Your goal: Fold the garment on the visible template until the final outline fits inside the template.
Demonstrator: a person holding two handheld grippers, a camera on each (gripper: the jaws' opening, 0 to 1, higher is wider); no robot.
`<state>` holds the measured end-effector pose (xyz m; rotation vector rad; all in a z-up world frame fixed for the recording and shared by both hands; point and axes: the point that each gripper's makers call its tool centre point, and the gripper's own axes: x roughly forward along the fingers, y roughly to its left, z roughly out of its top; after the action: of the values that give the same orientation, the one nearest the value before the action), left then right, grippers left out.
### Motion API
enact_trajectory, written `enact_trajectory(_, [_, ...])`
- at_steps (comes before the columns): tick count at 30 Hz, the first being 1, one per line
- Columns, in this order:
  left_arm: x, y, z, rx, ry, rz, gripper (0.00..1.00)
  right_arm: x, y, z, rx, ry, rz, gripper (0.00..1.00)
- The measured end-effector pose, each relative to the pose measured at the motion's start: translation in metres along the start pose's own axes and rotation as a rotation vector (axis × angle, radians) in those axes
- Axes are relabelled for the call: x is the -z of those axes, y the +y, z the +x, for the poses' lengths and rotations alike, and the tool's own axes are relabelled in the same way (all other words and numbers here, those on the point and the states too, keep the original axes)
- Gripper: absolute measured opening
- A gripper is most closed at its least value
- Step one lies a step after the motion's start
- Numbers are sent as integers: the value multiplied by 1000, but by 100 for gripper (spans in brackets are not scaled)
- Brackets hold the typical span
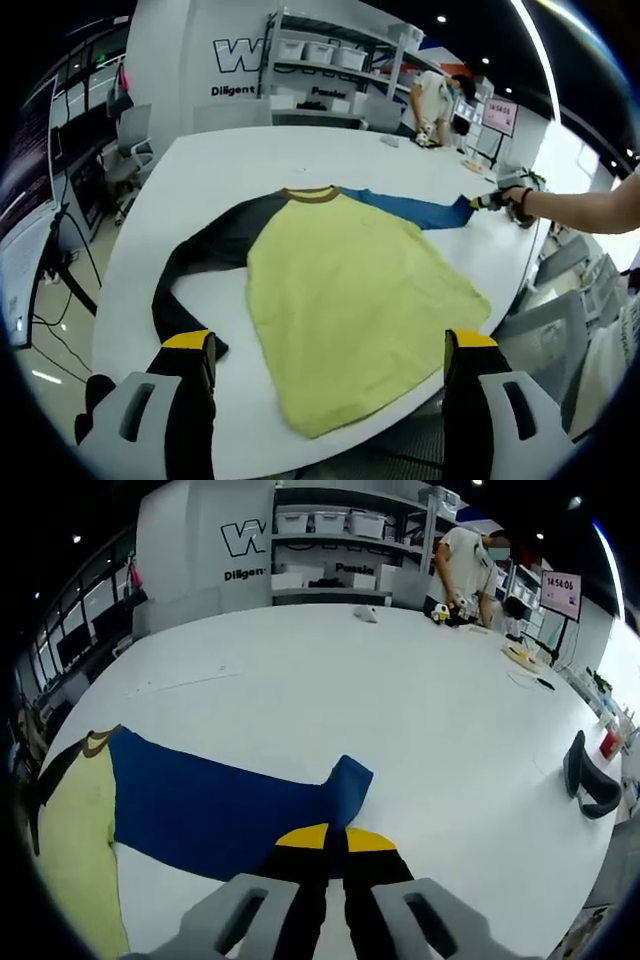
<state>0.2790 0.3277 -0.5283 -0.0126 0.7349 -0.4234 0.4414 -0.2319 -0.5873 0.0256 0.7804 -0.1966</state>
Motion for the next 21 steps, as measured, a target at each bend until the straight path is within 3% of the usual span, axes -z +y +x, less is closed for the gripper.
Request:
enact_trajectory(3, [-6, -5, -1, 25, -33, -1, 97, -9, 21, -2, -39, -2, 4, 0])
enact_trajectory(13, [-8, -8, 0, 41, -28, 29, 99, -35, 78, -9, -148, -33, -29, 0])
enact_trajectory(21, [-14, -7, 2, 47, -56, 14, 99, -38, 109, -13, -210, -20, -63, 0])
